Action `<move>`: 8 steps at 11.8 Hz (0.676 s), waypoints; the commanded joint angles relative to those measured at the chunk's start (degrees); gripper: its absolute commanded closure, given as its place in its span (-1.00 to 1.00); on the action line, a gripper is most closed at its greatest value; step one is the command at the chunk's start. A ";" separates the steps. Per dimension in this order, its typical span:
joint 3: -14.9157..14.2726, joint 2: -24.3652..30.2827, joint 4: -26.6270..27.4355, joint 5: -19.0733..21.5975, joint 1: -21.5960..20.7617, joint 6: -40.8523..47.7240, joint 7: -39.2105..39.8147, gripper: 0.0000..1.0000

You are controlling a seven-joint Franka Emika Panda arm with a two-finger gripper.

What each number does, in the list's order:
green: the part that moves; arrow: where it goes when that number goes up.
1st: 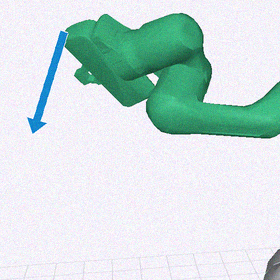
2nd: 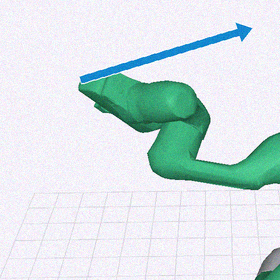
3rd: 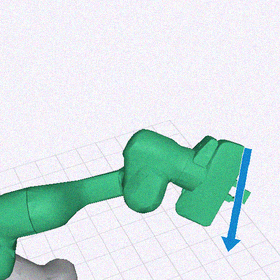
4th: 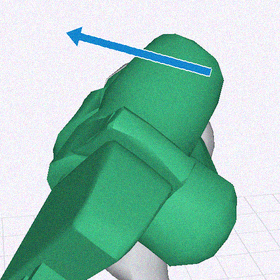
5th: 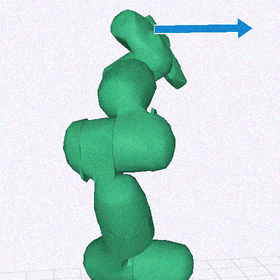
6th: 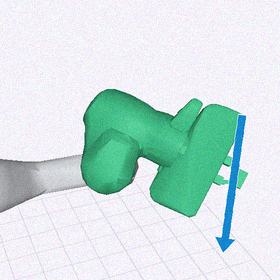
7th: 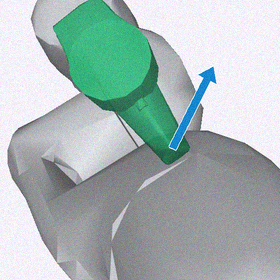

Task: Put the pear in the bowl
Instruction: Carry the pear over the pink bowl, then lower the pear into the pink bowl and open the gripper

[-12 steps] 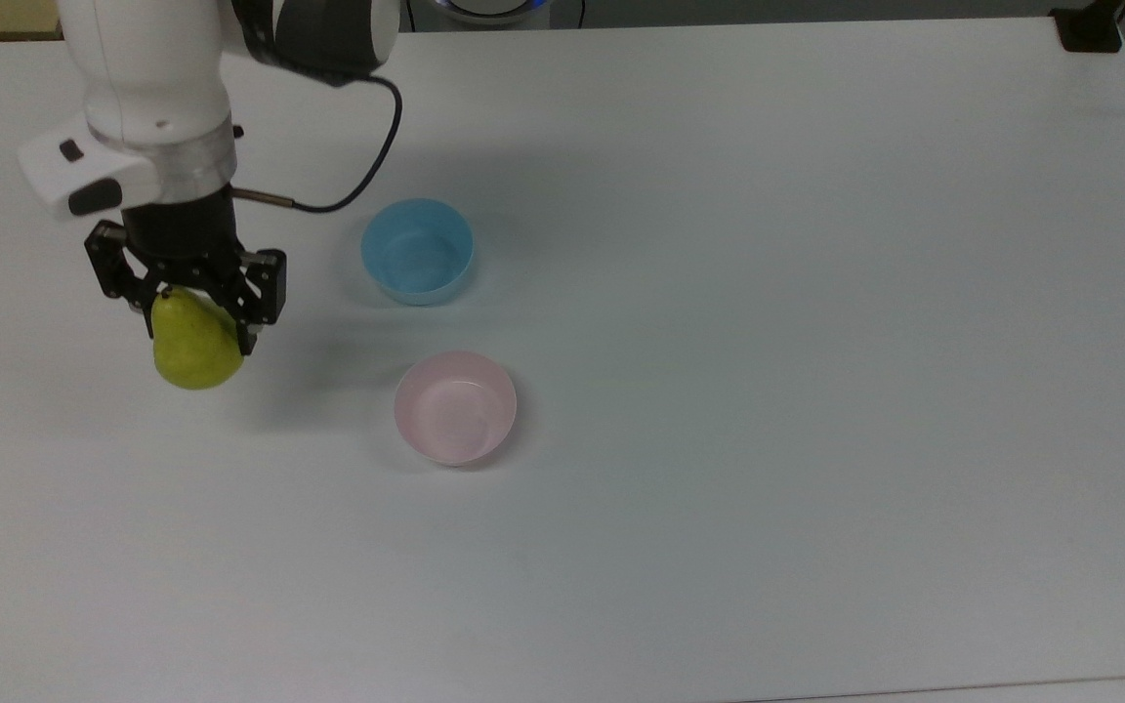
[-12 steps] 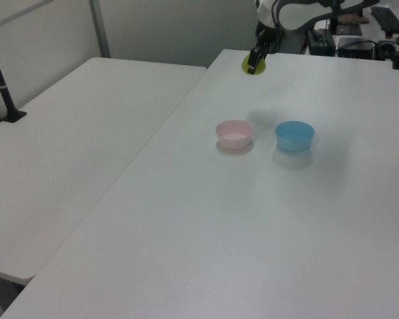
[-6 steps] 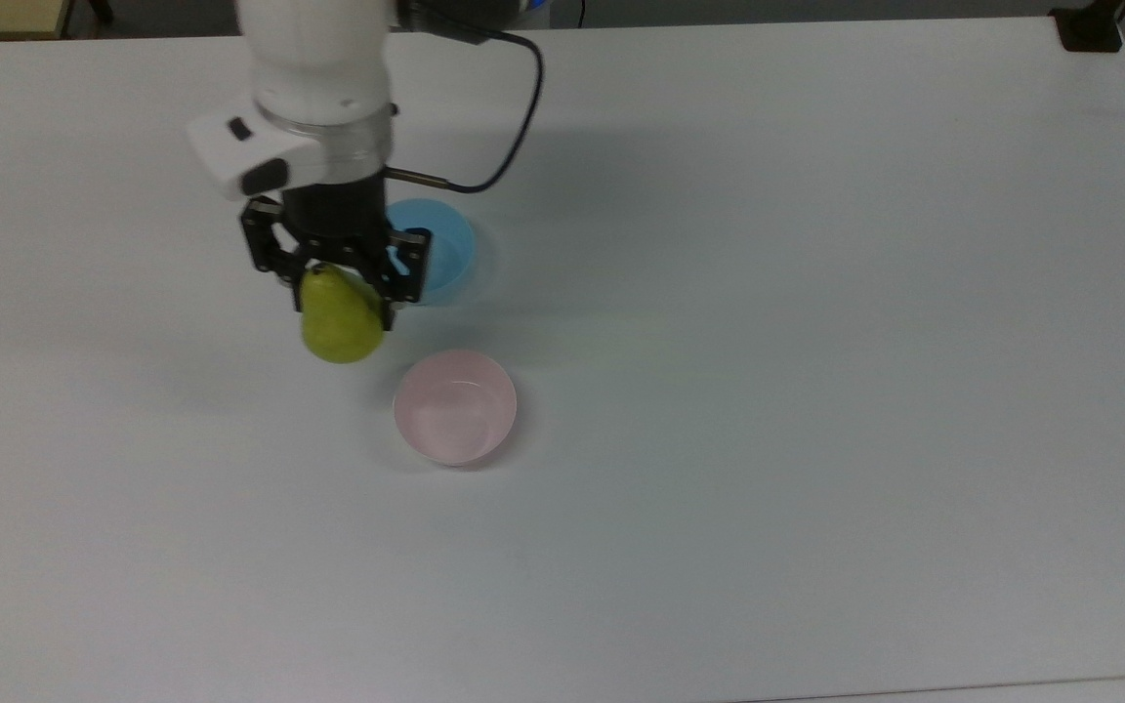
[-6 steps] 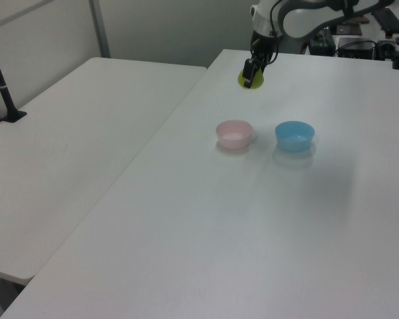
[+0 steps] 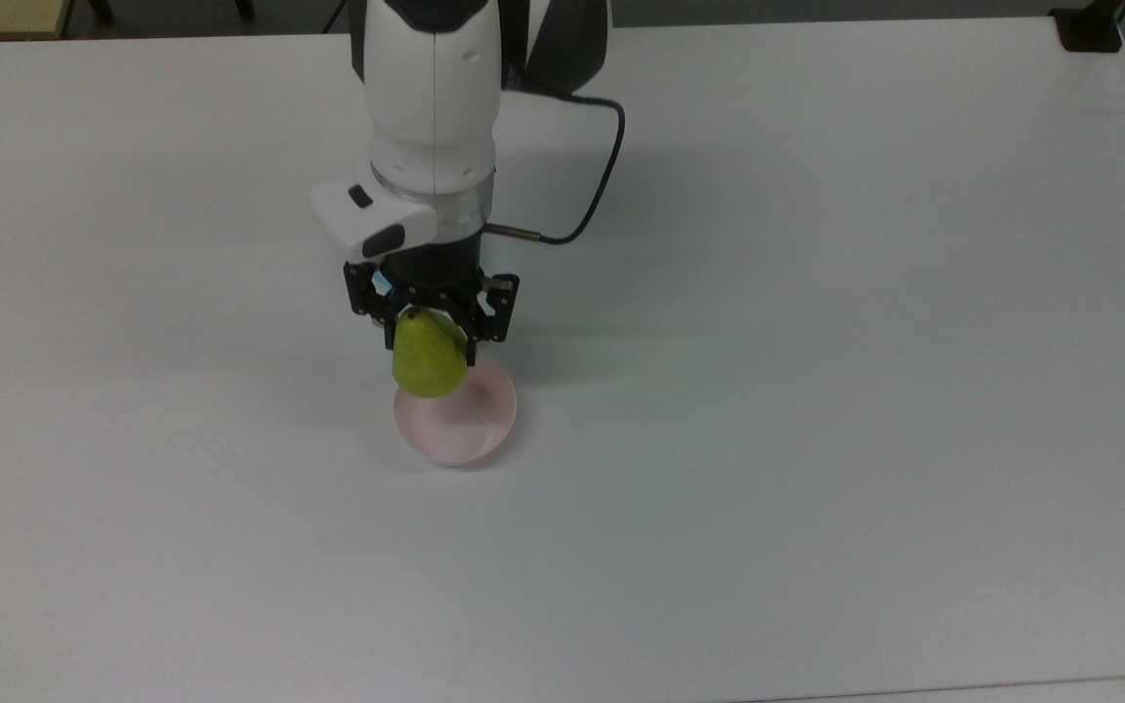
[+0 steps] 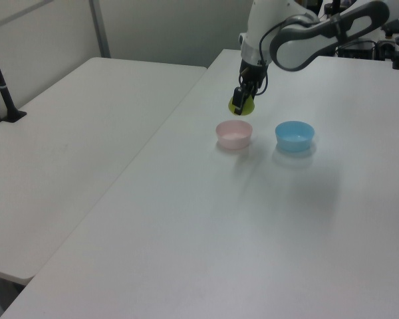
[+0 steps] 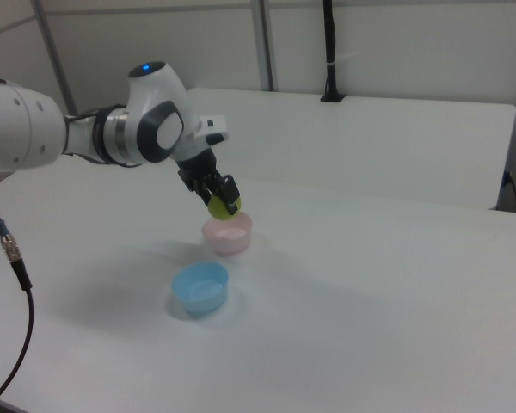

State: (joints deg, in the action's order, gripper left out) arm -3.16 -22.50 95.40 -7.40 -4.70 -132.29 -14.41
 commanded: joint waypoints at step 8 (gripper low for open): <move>-0.53 -6.76 -0.83 -3.06 -2.06 -7.63 -0.53 -0.28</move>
State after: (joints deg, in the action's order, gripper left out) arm -3.13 -28.44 95.18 -9.11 -6.22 -138.62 -14.37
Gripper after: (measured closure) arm 0.256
